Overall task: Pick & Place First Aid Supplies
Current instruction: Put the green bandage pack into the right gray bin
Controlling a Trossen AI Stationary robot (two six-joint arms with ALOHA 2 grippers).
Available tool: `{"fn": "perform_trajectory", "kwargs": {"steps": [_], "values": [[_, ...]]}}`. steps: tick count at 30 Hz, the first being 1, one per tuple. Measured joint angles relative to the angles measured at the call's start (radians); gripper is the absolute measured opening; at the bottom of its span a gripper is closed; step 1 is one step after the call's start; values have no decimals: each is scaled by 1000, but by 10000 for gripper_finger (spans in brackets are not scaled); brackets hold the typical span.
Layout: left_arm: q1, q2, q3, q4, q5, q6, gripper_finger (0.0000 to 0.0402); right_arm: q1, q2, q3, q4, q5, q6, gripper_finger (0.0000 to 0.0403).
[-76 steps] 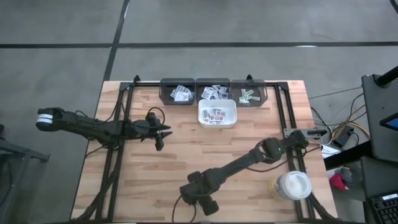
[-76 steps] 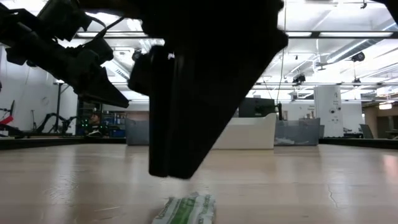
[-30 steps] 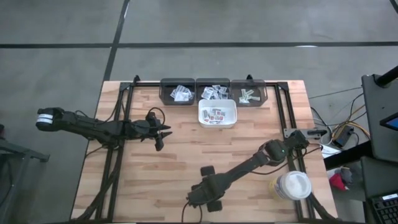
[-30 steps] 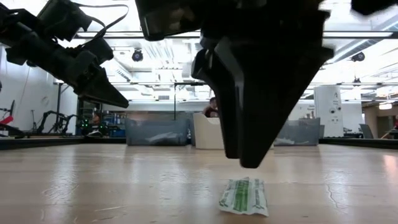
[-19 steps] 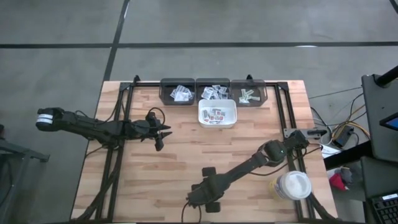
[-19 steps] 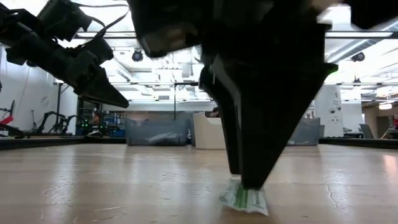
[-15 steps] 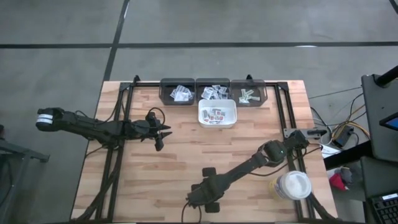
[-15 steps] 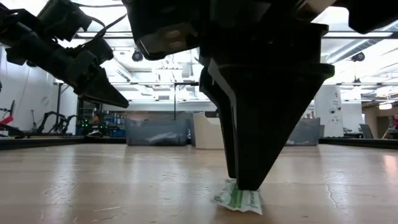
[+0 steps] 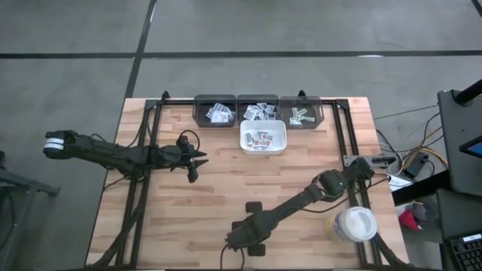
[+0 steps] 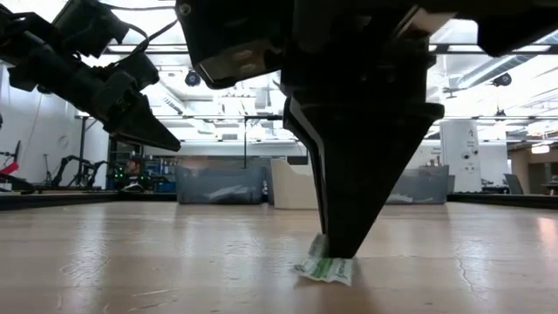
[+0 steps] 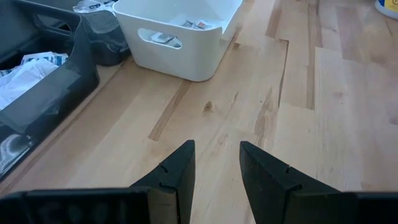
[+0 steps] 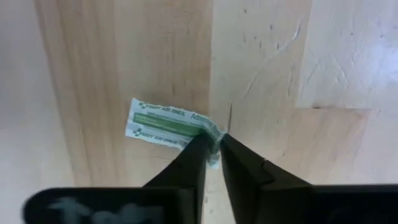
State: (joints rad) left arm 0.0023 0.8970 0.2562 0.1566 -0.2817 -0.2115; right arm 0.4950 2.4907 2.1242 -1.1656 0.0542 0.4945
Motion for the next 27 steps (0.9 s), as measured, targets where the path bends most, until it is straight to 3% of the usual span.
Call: {"fn": "perform_trajectory", "kwargs": {"steps": [4, 9, 15, 21, 27], "values": [[0, 0, 0, 0, 0, -1, 124, 0, -2, 0, -16, 5, -30, 16], [0, 0, 0, 0, 0, -1, 124, -2, 1, 39, -164, 16, -57, 9], [0, 0, 0, 0, -1, -6, 124, -16, -58, 100, -419, 222, -54, 8], [0, 0, 0, 3, -14, -6, 124, -79, -212, 81, -404, 389, -27, 8], [0, 0, 0, 7, -14, -6, 124, -219, -389, 16, -407, 541, -40, 8]]}}
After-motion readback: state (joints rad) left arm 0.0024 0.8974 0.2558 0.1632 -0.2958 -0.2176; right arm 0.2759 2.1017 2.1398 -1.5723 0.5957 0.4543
